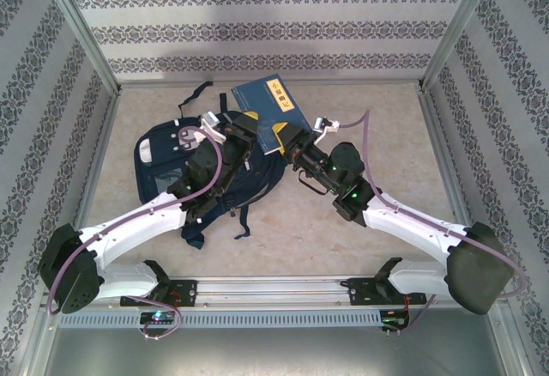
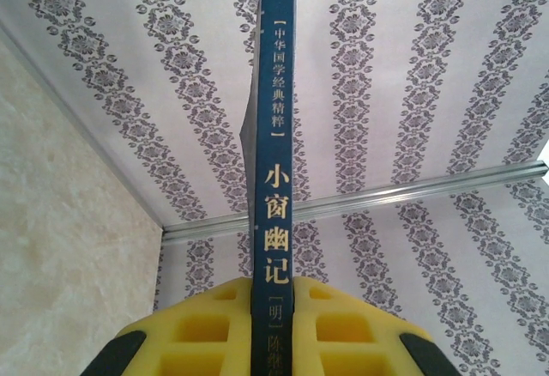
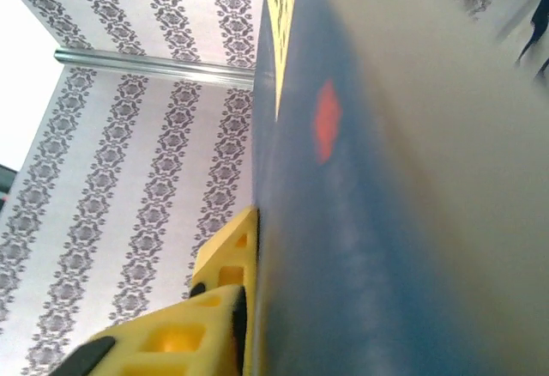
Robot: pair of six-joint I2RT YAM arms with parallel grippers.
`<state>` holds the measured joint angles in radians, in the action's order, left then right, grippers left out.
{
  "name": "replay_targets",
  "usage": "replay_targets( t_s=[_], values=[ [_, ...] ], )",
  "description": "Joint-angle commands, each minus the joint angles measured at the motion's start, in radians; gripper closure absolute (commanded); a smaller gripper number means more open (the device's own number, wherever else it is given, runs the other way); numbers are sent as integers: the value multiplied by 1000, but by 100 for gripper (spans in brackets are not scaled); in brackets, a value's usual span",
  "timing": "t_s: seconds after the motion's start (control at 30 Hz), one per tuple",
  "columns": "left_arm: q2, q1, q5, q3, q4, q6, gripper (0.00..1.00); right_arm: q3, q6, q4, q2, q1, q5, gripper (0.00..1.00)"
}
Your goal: Pack books, pencil case, and school supplies into a backpack
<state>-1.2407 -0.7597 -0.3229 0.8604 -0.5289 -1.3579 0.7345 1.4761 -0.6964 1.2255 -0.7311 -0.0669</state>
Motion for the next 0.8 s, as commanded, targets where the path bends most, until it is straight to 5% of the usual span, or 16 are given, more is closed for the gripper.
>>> replay_targets(
  t_s=[0.0,0.13,0.27,0.77],
  values=[
    [34,-18,3,23,13,31,78,-13,-48,30,-49,-3,70,87],
    [51,-15,23,26,51,86,45,-35,-62,47,-75,40,0,95],
    [82,7,47,10,110,123,28,-63,-41,24,-96,106,-145,97],
    [3,72,324,-34,29,110,24,-175,-55,80,-300,191,-386,99]
  ],
)
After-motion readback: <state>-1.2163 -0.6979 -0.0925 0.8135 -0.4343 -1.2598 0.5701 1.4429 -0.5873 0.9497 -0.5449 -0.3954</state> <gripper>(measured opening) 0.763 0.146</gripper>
